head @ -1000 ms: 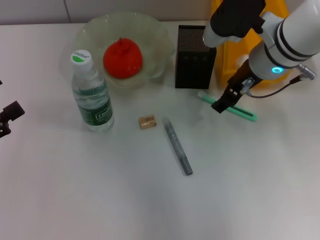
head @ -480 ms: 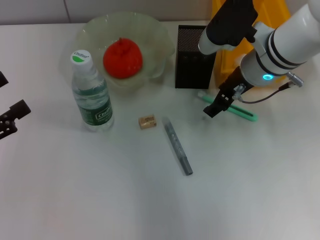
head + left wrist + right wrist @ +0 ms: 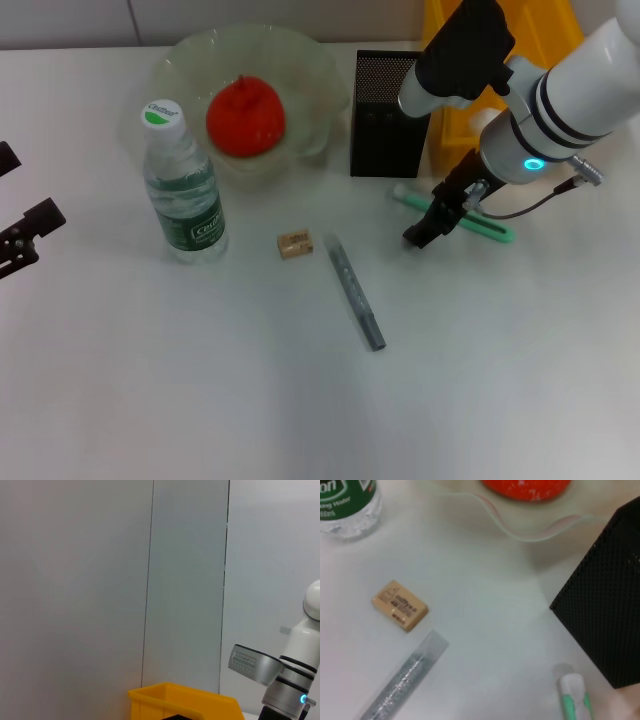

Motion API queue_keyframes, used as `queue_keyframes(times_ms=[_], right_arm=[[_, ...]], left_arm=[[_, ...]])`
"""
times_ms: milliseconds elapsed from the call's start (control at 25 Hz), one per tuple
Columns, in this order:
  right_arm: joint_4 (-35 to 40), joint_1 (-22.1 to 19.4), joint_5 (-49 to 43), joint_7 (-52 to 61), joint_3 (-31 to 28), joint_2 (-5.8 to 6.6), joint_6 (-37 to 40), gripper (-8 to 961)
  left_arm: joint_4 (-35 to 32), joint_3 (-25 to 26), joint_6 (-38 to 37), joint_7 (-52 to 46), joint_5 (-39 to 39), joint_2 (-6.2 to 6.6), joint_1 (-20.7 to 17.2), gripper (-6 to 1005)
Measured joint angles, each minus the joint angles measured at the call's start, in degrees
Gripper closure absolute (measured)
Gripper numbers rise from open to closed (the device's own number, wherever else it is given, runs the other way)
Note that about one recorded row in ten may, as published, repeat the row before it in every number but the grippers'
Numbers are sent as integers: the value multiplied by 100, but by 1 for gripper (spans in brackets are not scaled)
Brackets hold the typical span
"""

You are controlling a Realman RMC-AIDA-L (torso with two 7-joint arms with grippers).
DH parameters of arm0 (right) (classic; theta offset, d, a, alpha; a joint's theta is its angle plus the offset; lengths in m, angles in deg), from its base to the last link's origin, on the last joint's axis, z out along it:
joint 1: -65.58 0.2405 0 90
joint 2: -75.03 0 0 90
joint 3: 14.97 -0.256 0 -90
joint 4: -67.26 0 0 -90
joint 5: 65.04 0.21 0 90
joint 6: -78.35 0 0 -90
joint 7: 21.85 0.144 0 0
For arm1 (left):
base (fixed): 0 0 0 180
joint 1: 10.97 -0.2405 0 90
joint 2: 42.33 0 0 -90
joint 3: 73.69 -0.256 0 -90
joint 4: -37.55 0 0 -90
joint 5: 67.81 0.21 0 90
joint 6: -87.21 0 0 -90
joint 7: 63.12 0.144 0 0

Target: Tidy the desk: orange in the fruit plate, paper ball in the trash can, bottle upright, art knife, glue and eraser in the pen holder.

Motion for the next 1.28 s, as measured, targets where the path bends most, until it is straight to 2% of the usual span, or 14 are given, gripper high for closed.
queue_keyframes(times_ms=[360,560,760,800,840,880,960,1000,1040,1080,1120,1200,1240,1280], right_arm=[[-34,-26,17,-124,-218,12,139,315],[-6,-39,7,-147,-196,11,236,549],[394,-200,7,-154,-215,5,407,729],[670,-294,17,-157,-220,1,558,765],[670,-294,17,-157,-220,1,558,770],[1067,-433,63,-156,-220,-7,782,775],[1346,-528,120,-156,-221,-9,921,785],[1995,-776,317,-140,-220,-14,1232,790],[1995,-776,317,-140,-220,-14,1232,787],[2740,-1043,507,-96,-219,-13,1442,785],[2740,-1043,507,-96,-219,-13,1442,782],[3793,-1404,619,-5,-256,-8,1457,777],[3793,-1404,619,-5,-256,-8,1457,774],[4159,-1512,625,1,-362,-7,1287,772]], left_arm=[[0,0,-1,-50,-1,0,3,202],[0,0,-1,-60,-3,-1,16,202],[8,0,-1,-57,-3,0,19,202],[8,0,-1,-57,-3,0,19,202],[8,0,-1,-57,-3,0,19,202],[63,-1,-1,-36,-3,0,15,202],[77,0,-1,-22,-3,0,11,202],[79,-1,-1,-10,-3,0,7,202],[79,-1,-1,-10,-3,0,7,202],[79,-1,-1,-3,-3,0,4,202],[79,-1,-1,1,-3,0,2,202],[79,-1,-1,3,-3,0,0,202],[79,-1,-1,3,-3,0,0,202],[79,-1,-1,4,-3,0,-1,202]])
